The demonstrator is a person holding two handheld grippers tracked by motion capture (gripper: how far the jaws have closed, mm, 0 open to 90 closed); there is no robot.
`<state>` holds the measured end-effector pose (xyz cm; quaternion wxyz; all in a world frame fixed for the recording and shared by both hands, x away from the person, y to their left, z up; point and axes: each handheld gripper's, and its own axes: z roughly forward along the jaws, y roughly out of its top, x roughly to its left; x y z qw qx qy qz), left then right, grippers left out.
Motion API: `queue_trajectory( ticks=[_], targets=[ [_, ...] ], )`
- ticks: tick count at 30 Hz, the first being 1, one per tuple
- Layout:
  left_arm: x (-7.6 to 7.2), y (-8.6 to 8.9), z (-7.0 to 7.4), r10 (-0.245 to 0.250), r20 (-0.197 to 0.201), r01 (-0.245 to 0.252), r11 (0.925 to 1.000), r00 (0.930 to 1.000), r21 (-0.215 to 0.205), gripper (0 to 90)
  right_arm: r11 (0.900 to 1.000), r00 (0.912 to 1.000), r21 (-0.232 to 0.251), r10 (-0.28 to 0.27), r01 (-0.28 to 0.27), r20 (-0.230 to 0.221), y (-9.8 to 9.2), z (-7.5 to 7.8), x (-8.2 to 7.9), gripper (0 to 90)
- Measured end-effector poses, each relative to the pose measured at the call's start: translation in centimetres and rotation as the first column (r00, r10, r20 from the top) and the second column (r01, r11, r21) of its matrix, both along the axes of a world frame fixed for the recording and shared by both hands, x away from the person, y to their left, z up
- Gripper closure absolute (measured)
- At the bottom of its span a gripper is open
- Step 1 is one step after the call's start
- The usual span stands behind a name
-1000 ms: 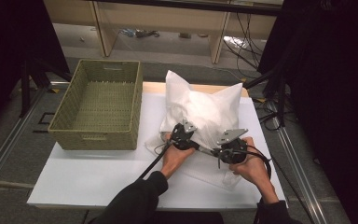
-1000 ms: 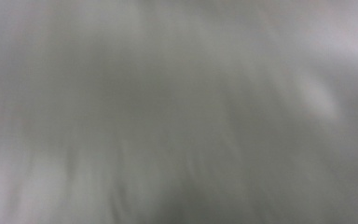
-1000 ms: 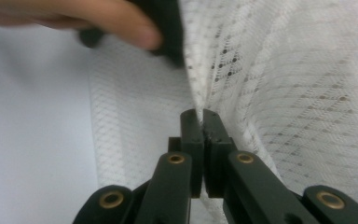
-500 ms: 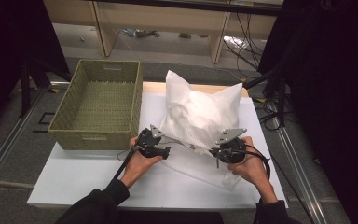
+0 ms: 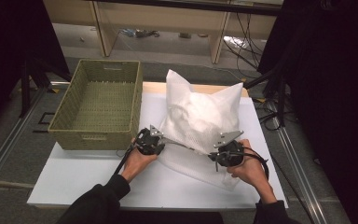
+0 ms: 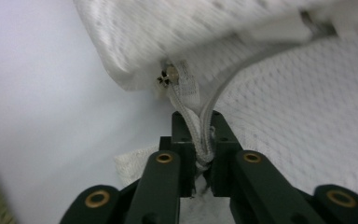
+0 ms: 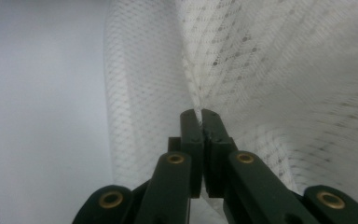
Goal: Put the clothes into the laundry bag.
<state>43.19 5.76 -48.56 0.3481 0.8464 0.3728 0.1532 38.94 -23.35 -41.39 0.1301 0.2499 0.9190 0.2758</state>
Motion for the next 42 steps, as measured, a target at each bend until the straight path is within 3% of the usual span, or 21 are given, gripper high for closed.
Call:
queue_trajectory(
  ticks=[1,3,4,6,9,12,13,15,17,20,22,24,25,26,29,31,34,36,39,40,42],
  targets=[
    [-0.7,0.3,0.1,-0.024,0.001,0.024,0.9996,0.9997,0.014,84.6,1.0,0.9997,0.003,0.002,-0.002,-0.024,0.2,-0.4,-0.1,90.0],
    [-2.4,1.5,0.3,-0.05,-0.033,0.049,0.9987,0.9982,-0.01,85.1,1.0,0.9988,-0.021,0.017,-0.018,-0.046,0.7,-1.6,0.0,90.0],
    [-3.0,1.9,0.3,-0.067,-0.042,0.067,0.9977,0.9968,-0.008,85.4,0.998,0.9964,-0.044,0.036,-0.039,-0.077,1.0,-2.5,0.3,90.0],
    [-4.7,2.9,0.2,-0.106,-0.057,0.107,0.9943,0.9927,0.003,85.8,0.996,0.9946,-0.073,0.039,-0.046,-0.096,1.5,-3.6,0.5,90.0],
    [-7.0,3.9,-0.1,-0.132,-0.102,0.13,0.9911,0.986,-0.03,85.9,0.993,0.9966,-0.111,0.021,-0.03,-0.08,1.9,-4.3,1.1,90.0],
    [-8.4,4.1,0.0,-0.158,-0.115,0.153,0.9869,0.9806,-0.051,85.5,0.991,0.9984,-0.134,-0.014,0.007,-0.055,1.5,-4.4,1.6,90.0],
    [-8.6,4.1,0.1,-0.169,-0.116,0.164,0.9852,0.9788,-0.051,84.8,0.989,0.9986,-0.145,-0.023,0.016,-0.047,1.2,-4.5,1.8,90.0],
    [-8.8,3.6,0.0,-0.187,-0.136,0.177,0.9811,0.9729,-0.078,82.8,0.988,0.9965,-0.151,-0.034,0.022,-0.076,0.6,-4.6,2.0,90.0],
    [-8.9,3.1,0.1,-0.218,-0.127,0.211,0.9752,0.9676,-0.067,79.3,0.982,0.996,-0.178,-0.067,0.055,-0.06,0.2,-4.7,1.8,90.0],
    [-8.9,2.9,0.4,-0.201,-0.153,0.185,0.9764,0.9677,-0.112,59.9,0.985,0.996,-0.164,-0.071,0.061,-0.053,-0.6,-4.1,1.4,89.9],
    [-8.5,3.5,0.7,-0.192,-0.158,0.171,0.9758,0.9686,-0.136,56.2,0.993,0.9977,-0.111,-0.046,0.04,-0.05,-0.8,-3.4,0.9,89.8],
    [-8.0,3.9,0.8,-0.137,-0.182,0.106,0.9792,0.9737,-0.173,48.2,0.998,0.9997,-0.068,-0.014,0.012,-0.021,-0.9,-2.9,0.4,88.5],
    [-7.7,4.3,0.9,-0.149,-0.192,0.116,0.9783,0.9701,-0.172,47.3,0.998,0.9993,-0.053,-0.018,0.016,-0.033,-0.8,-2.7,0.2,87.2],
    [-7.6,4.6,0.9,-0.129,-0.199,0.09,0.9774,0.9715,-0.191,46.8,0.998,0.9999,-0.058,-0.005,0.004,-0.013,-0.8,-2.8,0.1,86.6],
    [-7.2,5.5,1.0,-0.101,-0.212,0.057,0.9767,0.972,-0.207,42.0,0.998,0.9998,-0.066,-0.012,0.011,-0.017,-0.6,-2.8,-0.1,81.3],
    [-7.2,5.7,0.9,-0.097,-0.22,0.049,0.9758,0.9707,-0.213,42.5,0.998,0.9998,-0.066,-0.019,0.019,-0.008,-0.7,-2.8,-0.3,79.0],
    [-7.4,5.3,0.5,-0.125,-0.223,0.076,0.9737,0.9668,-0.215,50.6,0.997,1.0,-0.071,0.0,0.001,0.008,-0.8,-2.5,-0.6,88.3],
    [-7.5,5.0,0.3,-0.16,-0.227,0.112,0.9716,0.9608,-0.208,60.8,0.997,0.9998,-0.078,0.015,-0.016,-0.011,-0.6,-2.6,-0.9,89.4],
    [-7.9,4.7,0.3,-0.192,-0.196,0.159,0.9722,0.9616,-0.172,81.3,0.993,0.9959,-0.101,0.054,-0.061,-0.072,0.3,-3.8,-1.3,89.6],
    [-8.1,4.6,0.3,-0.193,-0.198,0.159,0.9713,0.9611,-0.177,84.4,0.988,0.9915,-0.128,0.077,-0.09,-0.106,0.9,-4.8,-1.5,89.6],
    [-8.3,4.5,0.4,-0.212,-0.2,0.179,0.969,0.9566,-0.171,85.2,0.989,0.9918,-0.119,0.075,-0.088,-0.103,0.9,-4.7,-1.5,89.6]
  ],
)
